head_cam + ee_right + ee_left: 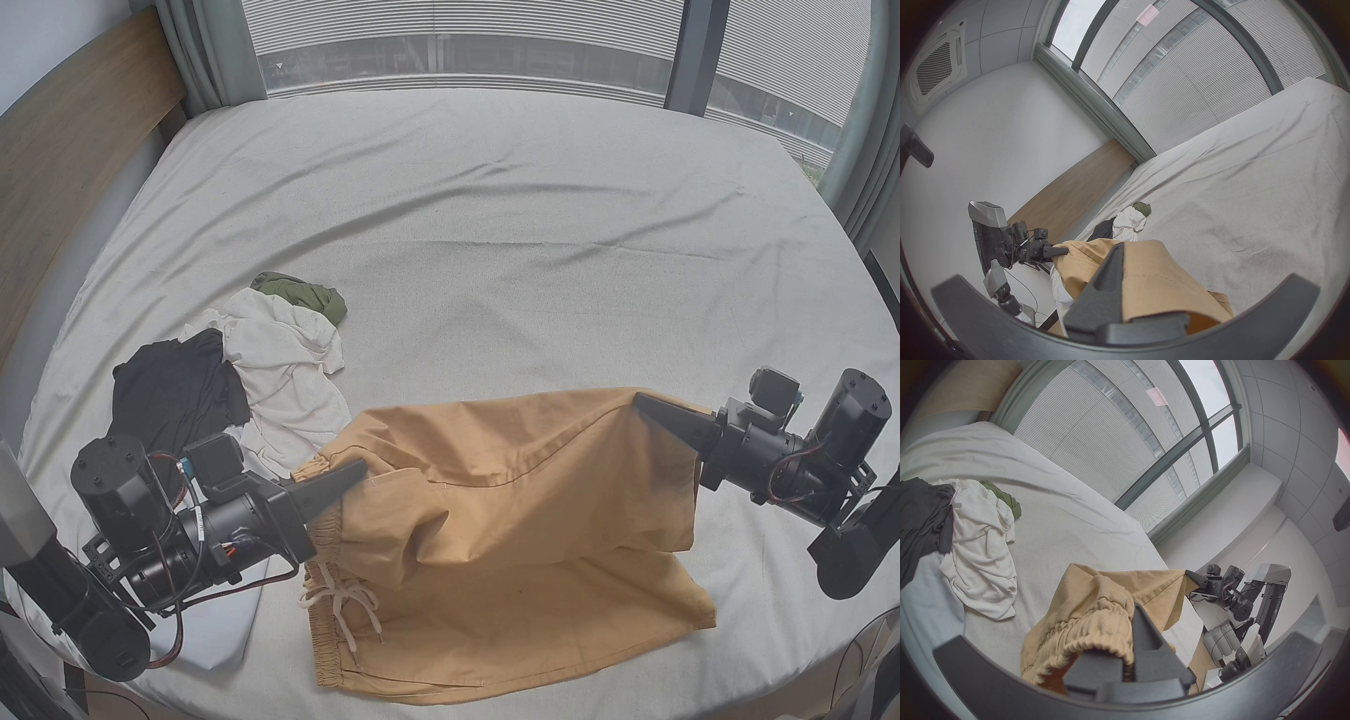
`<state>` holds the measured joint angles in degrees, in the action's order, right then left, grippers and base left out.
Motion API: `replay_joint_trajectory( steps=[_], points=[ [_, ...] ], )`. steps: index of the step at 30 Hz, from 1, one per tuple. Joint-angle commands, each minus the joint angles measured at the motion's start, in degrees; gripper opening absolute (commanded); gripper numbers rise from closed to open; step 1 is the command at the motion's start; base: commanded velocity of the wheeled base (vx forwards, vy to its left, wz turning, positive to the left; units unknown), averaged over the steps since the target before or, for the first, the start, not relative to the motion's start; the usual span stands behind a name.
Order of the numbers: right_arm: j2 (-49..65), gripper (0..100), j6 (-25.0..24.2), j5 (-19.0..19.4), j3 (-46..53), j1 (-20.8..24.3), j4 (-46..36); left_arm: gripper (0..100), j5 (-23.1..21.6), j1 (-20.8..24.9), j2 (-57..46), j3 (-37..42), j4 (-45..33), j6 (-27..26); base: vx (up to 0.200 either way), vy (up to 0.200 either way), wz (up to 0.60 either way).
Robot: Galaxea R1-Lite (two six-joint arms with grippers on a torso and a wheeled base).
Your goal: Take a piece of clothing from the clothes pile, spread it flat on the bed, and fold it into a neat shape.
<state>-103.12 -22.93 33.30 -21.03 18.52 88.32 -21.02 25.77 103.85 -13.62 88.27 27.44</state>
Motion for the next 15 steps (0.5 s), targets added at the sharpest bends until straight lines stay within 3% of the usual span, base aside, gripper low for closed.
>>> replay_joint_trajectory(
  steps=[1,15],
  points=[
    [0.5,0,0.0,0.0,-0.2,-0.1,0.0,0,-0.1,-2.0,-0.1,-1.8,0.1,0.0,0.000,0.000,0.00],
    [3.1,0,-1.6,0.5,-1.1,-3.2,0.0,0,-0.6,-4.5,0.1,-6.0,0.1,-0.1,0.000,0.000,0.00]
  ],
)
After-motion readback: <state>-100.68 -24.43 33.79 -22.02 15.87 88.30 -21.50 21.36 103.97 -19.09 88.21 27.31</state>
